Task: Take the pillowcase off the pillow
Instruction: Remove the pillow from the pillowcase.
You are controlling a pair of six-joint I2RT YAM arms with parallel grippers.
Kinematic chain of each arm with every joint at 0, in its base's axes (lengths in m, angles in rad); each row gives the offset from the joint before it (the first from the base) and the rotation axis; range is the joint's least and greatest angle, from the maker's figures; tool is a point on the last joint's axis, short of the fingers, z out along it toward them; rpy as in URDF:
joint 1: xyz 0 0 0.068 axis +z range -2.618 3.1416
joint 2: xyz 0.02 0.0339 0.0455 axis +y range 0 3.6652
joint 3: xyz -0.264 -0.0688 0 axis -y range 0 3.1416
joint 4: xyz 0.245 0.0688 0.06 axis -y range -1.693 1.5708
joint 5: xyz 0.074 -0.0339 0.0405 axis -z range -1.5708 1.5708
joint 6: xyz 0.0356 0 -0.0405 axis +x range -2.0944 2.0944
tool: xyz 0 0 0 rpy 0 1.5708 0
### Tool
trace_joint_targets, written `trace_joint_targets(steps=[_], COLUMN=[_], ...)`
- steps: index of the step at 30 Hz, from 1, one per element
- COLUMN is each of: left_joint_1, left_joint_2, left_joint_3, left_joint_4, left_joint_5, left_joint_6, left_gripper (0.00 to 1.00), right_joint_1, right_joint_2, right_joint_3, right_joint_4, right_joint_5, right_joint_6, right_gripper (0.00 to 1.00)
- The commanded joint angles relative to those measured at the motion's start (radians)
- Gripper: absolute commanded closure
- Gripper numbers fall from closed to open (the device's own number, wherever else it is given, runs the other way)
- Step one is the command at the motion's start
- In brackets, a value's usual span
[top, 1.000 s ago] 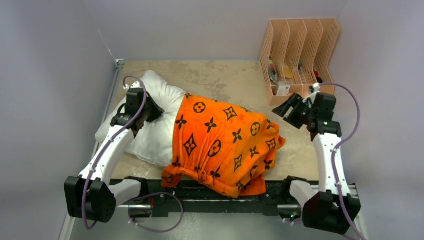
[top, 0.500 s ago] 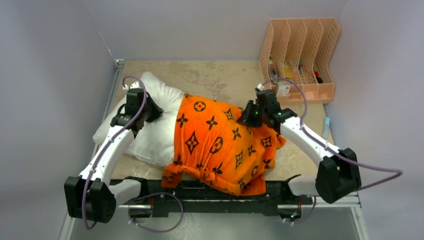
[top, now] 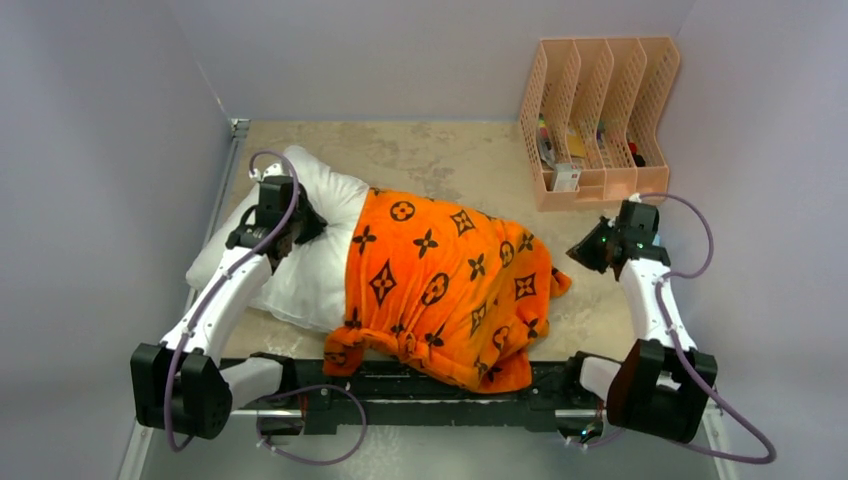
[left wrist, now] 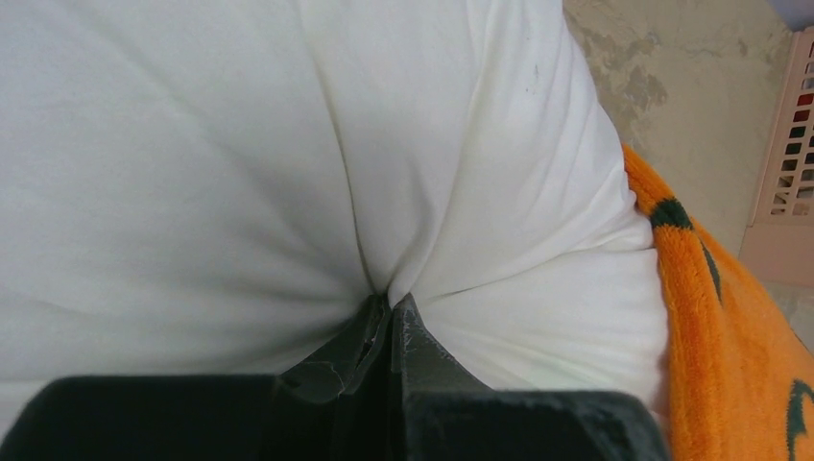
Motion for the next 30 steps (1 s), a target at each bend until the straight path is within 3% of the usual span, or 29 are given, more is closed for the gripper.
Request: trace_joint_targets(steps=[1,4,7,8,13,15,16,18,20,22,25,30], left_joint_1=[0.022,0.022,0.022,0.022,0.020,0.020,0.020,0.019,0.017,0.017,0.017,0.017], left_joint_2=[0.015,-0.016,-0.033,-0.032,-0.032,-0.032,-0.024,0.014,0.047,0.055,0.054,0.050], left_joint_3=[-0.062,-0.067,-0.071,-0.070,-0.070,-0.072,-0.071,-0.061,-0.056,-0.057,-0.059,-0.060], left_joint_4=[-0.258,-0.249,-0.243,-0.243,-0.246,-0.250,-0.253,-0.269,-0.276,-0.272,-0.269,-0.263], left_joint_5=[-0.111,-0.105,-0.097,-0.093,-0.093,-0.120,-0.130,-0.128,-0.128,-0.131,-0.134,-0.129], left_joint_6=[0.071,0.073,0.075,0.076,0.076,0.063,0.059,0.062,0.063,0.063,0.061,0.064], left_gripper=[1.00,1.00,1.00,1.00,1.00,1.00,1.00,1.00,1.00,1.00,1.00,1.00], right_joint_1=[0.064,0.234,0.407,0.475,0.804,0.847,0.841,0.717,0.528,0.398,0.317,0.311], right_joint_2=[-0.081,-0.118,-0.083,-0.054,0.237,0.315,0.320,0.295,0.254,0.206,0.142,0.080], right_joint_3=[0.174,0.244,0.270,0.279,0.419,0.397,0.328,0.164,0.054,0.001,-0.031,0.001], right_joint_4=[-0.029,-0.005,0.058,0.079,-0.033,-0.088,-0.073,0.021,0.083,0.066,0.038,0.032], right_joint_5=[-0.289,-0.260,-0.237,-0.203,0.032,0.211,0.252,0.282,0.154,0.152,0.132,0.052], right_joint_6=[-0.080,-0.005,0.095,0.119,0.165,0.221,0.239,0.228,0.143,0.075,0.013,0.007], right_gripper=[0.77,0.33,0.17,0.04,0.01,0.01,0.07,0.44,0.66,1.00,1.00,1.00])
